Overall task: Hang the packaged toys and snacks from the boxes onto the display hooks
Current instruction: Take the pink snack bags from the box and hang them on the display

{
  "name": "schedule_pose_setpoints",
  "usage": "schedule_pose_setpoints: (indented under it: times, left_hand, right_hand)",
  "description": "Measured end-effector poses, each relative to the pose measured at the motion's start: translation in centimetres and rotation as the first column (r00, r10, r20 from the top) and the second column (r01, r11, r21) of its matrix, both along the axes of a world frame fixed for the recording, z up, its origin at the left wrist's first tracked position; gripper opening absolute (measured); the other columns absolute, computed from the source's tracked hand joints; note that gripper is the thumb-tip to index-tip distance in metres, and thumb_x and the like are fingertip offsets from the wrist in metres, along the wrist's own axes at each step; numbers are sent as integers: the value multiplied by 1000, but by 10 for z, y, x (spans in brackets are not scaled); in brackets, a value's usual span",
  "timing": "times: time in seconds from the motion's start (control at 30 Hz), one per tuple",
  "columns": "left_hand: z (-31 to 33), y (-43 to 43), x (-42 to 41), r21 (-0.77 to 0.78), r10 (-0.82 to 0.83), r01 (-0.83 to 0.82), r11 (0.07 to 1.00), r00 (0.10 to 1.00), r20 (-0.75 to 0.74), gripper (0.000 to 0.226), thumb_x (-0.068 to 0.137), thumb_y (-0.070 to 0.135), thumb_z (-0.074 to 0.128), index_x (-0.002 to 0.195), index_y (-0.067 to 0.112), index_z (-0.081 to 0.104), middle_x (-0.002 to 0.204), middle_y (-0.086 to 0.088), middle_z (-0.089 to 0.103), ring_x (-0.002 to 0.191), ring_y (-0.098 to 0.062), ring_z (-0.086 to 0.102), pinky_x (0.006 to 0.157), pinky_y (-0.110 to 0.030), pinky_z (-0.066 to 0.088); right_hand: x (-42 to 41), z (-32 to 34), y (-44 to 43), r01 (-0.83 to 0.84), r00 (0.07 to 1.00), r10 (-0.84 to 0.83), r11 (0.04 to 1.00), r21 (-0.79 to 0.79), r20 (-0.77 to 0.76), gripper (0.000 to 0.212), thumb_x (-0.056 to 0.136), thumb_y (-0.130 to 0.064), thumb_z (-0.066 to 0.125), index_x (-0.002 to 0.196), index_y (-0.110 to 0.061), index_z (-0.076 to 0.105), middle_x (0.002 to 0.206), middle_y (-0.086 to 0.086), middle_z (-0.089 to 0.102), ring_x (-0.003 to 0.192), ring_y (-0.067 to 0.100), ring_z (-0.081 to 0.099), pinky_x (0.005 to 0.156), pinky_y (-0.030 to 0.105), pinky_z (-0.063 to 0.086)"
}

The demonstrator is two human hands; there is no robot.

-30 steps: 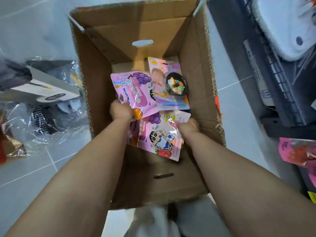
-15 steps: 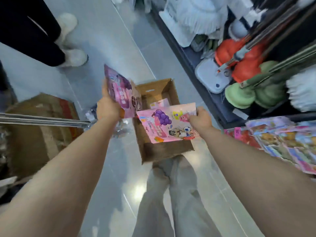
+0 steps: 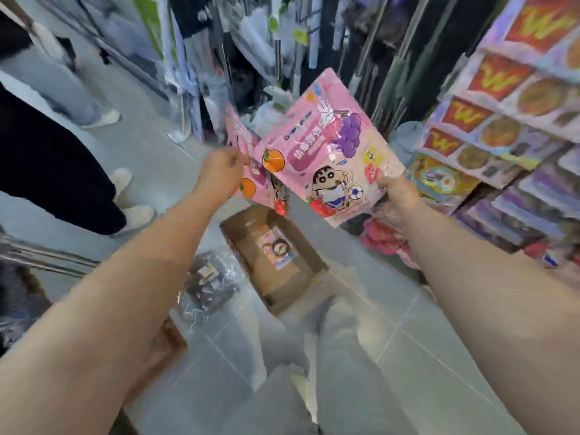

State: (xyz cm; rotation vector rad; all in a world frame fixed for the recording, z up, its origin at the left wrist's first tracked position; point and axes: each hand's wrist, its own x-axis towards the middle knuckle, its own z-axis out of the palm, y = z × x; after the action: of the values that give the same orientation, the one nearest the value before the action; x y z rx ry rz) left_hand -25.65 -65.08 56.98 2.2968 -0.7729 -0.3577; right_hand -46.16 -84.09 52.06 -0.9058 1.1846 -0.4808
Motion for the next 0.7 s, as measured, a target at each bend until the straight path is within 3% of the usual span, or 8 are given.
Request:
schedule_pose_setpoints:
  times: [0.07,0.17,0.3,0.37,0.43,0.53,0.63,0.7]
  left_hand:
    - [26,-4,-27,-41,-127,128,991,991,41,31,90,3,41,99,0,70,87,-16,63,64,-23,48,50,-21,31]
    - [51,-12,-68,-68,-234,235,970,972,21,29,85,24,47,90,8,71,81,-10,56,73,-17,47,58,-25,32]
    - [75,-38,-137,-59,-372,380,923,922,107,37,85,38,57,83,3,70,72,-14,56,73,-16,48,60,-24,28]
    - [84,-51,-167,-80,-371,386,919,915,158,37,88,37,60,77,3,69,65,-9,54,68,-19,48,61,-25,28]
    - [91,-66,-196,-125,-371,400,908,906,203,40,86,39,62,63,6,62,55,-10,46,63,-20,42,60,-27,27]
    - [101,-87,-247,-132,-444,474,870,872,205,34,85,36,64,74,5,71,73,-10,65,73,-15,52,68,-24,35]
    - [111,-102,-306,-122,-519,566,815,808,280,23,87,21,61,86,1,73,83,-13,68,77,-13,52,67,-19,30]
    - [115,-116,-341,-106,-564,615,781,769,302,23,89,21,59,89,1,72,87,-12,68,81,-18,56,71,-22,35]
  right_hand:
    - [-35,19,16,91,996,-91,996,-6,18,12,94,-3,48,95,-9,58,84,12,61,67,25,60,83,51,49]
    - [-86,38,29,256,965,-256,967,7,48,28,95,-2,47,122,-5,52,84,8,62,66,18,58,66,37,52]
    - [-166,63,38,323,943,-323,946,16,85,28,96,-3,46,123,-5,52,124,19,59,98,32,63,90,49,50]
    - [-205,77,39,362,927,-358,932,-15,116,23,96,-1,44,117,-7,53,112,17,61,95,32,62,92,50,48]
    - [-248,84,34,397,911,-389,917,-32,137,17,96,0,43,107,-10,51,93,10,61,79,23,60,81,43,51]
    - [-311,96,27,408,907,-399,912,-42,137,14,96,-6,46,107,-12,53,89,3,61,78,18,59,63,32,49]
    - [-371,101,18,399,913,-395,917,-18,105,10,95,-9,51,104,-9,55,92,6,63,82,19,61,66,34,51]
    - [-407,98,8,341,940,-342,940,-19,-22,15,89,-11,60,103,-8,58,103,11,65,91,24,63,74,39,53]
